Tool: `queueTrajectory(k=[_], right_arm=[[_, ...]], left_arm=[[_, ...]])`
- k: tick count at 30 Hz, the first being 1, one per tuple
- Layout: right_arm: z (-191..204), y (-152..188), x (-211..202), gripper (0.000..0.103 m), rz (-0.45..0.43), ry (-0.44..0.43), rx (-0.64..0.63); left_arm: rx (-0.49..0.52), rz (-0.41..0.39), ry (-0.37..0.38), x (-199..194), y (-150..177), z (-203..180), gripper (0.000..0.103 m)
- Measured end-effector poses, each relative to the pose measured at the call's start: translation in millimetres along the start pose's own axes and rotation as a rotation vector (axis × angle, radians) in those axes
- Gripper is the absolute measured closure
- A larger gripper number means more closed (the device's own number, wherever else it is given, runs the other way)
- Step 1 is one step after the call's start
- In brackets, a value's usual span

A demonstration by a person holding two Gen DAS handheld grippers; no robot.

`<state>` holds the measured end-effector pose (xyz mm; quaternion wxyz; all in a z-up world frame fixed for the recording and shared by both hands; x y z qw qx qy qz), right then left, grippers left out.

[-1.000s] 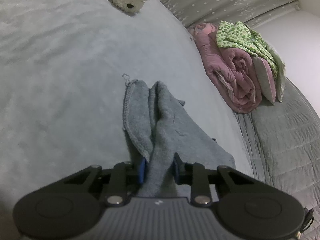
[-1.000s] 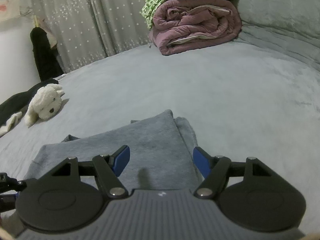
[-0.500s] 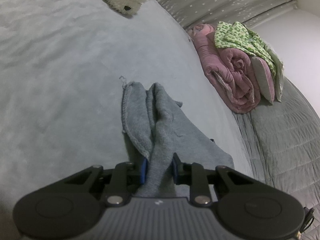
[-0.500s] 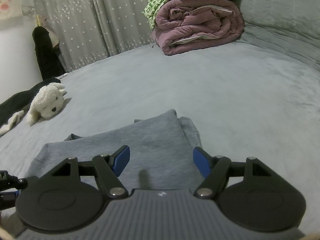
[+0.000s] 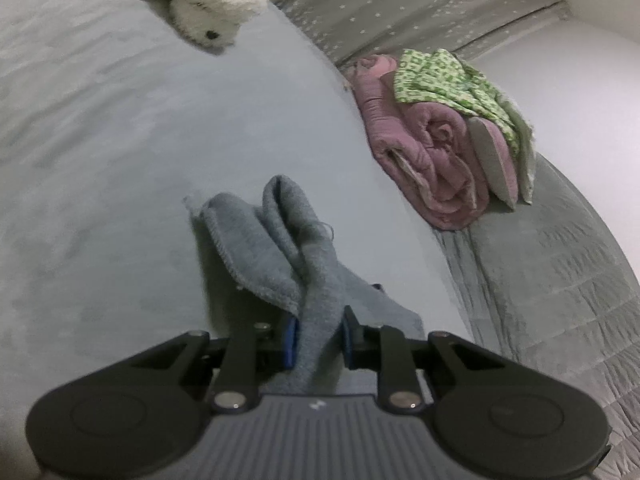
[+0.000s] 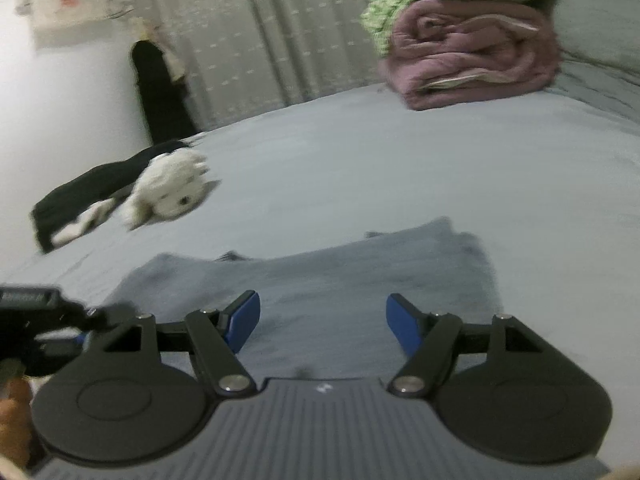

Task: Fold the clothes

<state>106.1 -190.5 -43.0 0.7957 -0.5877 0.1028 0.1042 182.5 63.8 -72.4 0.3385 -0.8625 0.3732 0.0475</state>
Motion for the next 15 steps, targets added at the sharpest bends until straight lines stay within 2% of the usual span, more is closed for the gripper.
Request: queueTrajectory(k=[4, 8, 12, 15], right_arm=[[12.0, 8.4, 5.8, 0.030, 0.060, -0.066, -0.012], [11.9, 33.9, 26.3, 0.029, 0.244, -0.071, 0.004], [25.7, 35.2, 28.0, 0.027, 0.245, -0.062, -0.115], [18.2, 28.4, 27.1, 0.028, 0.241, -0.069, -0.052]], left_arm=[[0.002, -0.001, 0.018, -1.6, 0.0, -7.9, 0.082], [0.000, 0.000, 0.034, -2.0, 0.7, -15.3, 0.082], [0.013, 0.004, 0.045, 0.6, 4.8, -26.7, 0.082], [0.017, 0.003, 0.053, 2.9, 6.9, -36.3, 0.082]])
Point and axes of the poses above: each gripper's, at about its wrist camera, not at the fingertips, and x roughly the way its jaws point, z to its left, y to its underside, the point moved 5 cm from there along x, roughly the way its jaws point, and after that the axes turned 14 degrees about -z, right-handed, at the moved point
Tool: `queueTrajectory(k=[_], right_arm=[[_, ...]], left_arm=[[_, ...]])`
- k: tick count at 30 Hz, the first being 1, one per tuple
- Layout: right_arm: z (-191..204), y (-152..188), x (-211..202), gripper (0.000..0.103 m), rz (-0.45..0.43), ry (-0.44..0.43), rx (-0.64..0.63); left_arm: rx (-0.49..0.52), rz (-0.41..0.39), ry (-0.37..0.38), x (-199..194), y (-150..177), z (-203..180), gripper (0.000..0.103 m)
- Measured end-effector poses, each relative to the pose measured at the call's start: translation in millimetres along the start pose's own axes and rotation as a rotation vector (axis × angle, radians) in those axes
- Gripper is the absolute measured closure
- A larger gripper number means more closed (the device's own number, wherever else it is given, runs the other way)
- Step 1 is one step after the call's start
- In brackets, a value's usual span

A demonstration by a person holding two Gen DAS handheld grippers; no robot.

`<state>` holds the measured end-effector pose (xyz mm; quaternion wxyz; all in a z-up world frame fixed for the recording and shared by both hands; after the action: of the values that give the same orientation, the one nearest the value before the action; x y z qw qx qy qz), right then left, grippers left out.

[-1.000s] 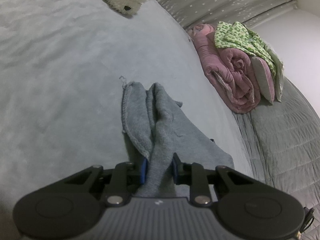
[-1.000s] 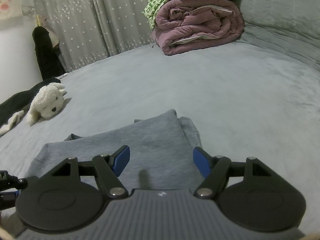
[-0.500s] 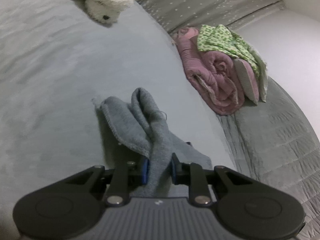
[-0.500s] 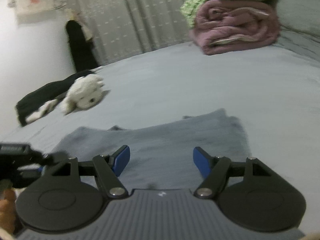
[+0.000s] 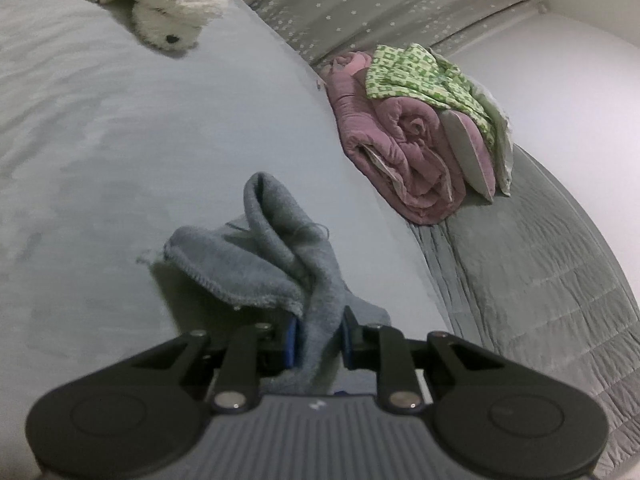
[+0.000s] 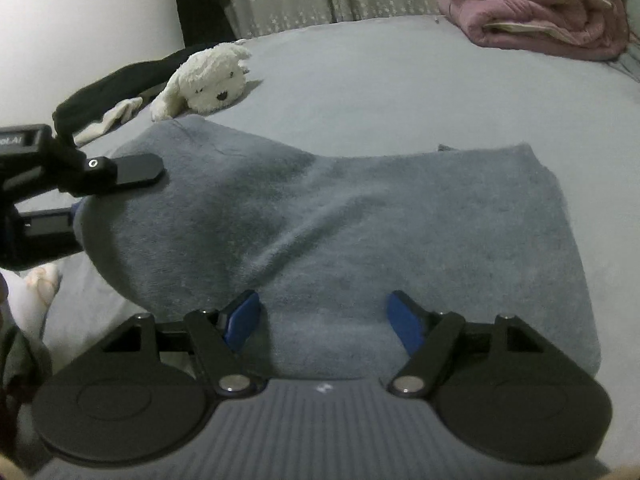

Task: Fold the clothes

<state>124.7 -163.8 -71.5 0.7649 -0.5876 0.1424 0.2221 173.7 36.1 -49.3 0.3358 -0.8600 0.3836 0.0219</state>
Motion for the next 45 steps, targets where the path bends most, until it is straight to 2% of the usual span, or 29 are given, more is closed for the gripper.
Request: queueTrajectory(k=[4, 10, 20, 23, 27, 29, 35, 45], right_arm=[[-15.4, -10.3, -4.5, 0.028, -0.012, -0.028, 0.128], [-46.0, -18.0, -14.2, 0.028, -0.028, -0.071, 0.429], [-99.0, -12.0, -27.0, 0.028, -0.065, -0.144, 0.924], [-110.4, -8.8, -31.0, 0.028, -0.082, -0.170, 1.036], [-115.3, -8.3, -36.9, 0.028, -0.090, -0.185, 1.097], [-116.7, -8.6, -41.2, 0.028, -0.092, -0.189, 1.112], [-125.0, -8.2, -47.4, 0.028, -0.100, -0.201, 1.174], [-128.0, -11.4, -50.1, 0.025, -0.100, -0.208, 1.168]], left_arm=[[0.005, 0.003, 0.010, 4.7, 0.8, -13.4, 0.082], [0.011, 0.026, 0.035, 17.9, 9.8, -34.0, 0.083], [0.010, 0.104, 0.054, 55.2, 40.1, -57.1, 0.082], [0.017, 0.131, 0.051, 65.5, 50.4, -59.0, 0.082], [0.027, 0.166, 0.052, 76.1, 62.1, -61.1, 0.080], [0.014, 0.186, 0.060, 80.1, 66.0, -60.1, 0.074], [-0.124, 0.241, 0.099, 88.8, 76.7, -49.7, 0.062], [-0.158, 0.209, 0.135, 62.9, 67.7, -50.4, 0.058]])
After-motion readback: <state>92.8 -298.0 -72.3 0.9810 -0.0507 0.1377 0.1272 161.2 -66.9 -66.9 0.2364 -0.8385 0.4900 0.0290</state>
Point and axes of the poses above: each gripper's, at about its wrist camera, not at the fingertips, and x roughly the way its jaws point, z to its left, y to its underside, the point moved 5 cm from there along x, roughly the way its jaws point, and after that the axes turned 14 degrees about -z, right-handed, at the moved point
